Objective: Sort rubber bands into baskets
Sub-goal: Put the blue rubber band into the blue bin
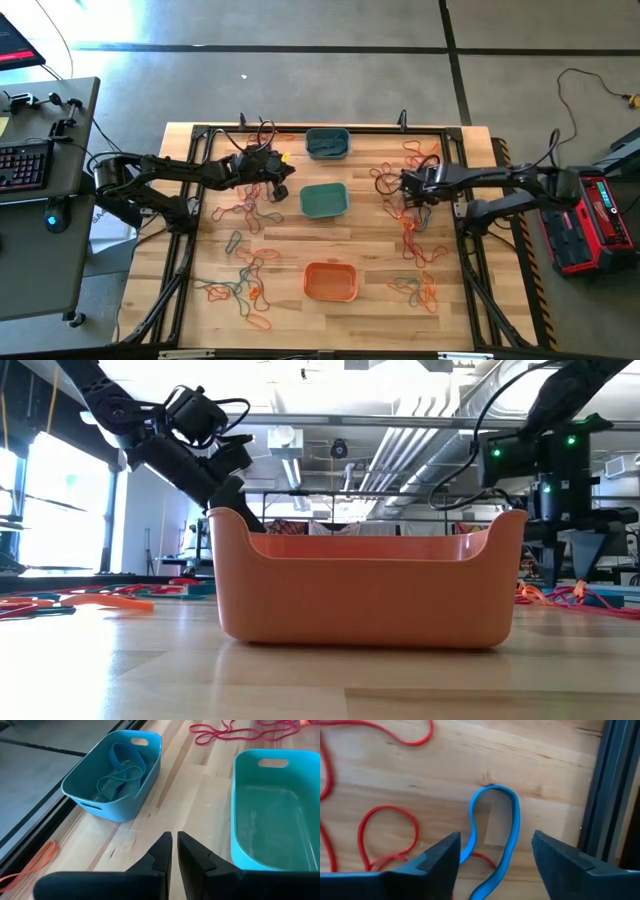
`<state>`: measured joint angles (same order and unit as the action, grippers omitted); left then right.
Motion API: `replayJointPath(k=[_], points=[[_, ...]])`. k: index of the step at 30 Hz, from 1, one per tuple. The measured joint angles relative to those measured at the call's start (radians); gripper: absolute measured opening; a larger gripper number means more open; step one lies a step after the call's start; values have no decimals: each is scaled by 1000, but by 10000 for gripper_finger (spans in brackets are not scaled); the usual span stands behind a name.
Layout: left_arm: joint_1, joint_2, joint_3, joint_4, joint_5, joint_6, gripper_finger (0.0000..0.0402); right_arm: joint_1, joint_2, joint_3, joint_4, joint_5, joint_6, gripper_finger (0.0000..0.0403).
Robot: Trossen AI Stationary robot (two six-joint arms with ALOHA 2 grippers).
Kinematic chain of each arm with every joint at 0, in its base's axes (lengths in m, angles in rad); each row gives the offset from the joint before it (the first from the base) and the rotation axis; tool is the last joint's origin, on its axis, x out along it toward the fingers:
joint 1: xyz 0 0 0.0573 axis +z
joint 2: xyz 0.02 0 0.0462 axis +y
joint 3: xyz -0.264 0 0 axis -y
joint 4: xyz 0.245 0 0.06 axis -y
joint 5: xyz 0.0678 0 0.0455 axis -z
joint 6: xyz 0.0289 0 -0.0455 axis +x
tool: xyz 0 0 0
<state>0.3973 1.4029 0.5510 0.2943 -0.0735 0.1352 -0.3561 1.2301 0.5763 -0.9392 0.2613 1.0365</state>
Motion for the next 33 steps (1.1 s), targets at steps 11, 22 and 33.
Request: replayJointPath(k=[11, 22, 33], points=[[0, 0, 0, -3, 0, 0, 19, -162, 1, -2, 83, -81, -138, 235], [0, 0, 0, -5, 0, 0, 19, -201, 52, -3, 75, -140, -160, 229], [0, 0, 0, -11, 0, 0, 19, -200, 126, 1, 107, -172, -225, 98]])
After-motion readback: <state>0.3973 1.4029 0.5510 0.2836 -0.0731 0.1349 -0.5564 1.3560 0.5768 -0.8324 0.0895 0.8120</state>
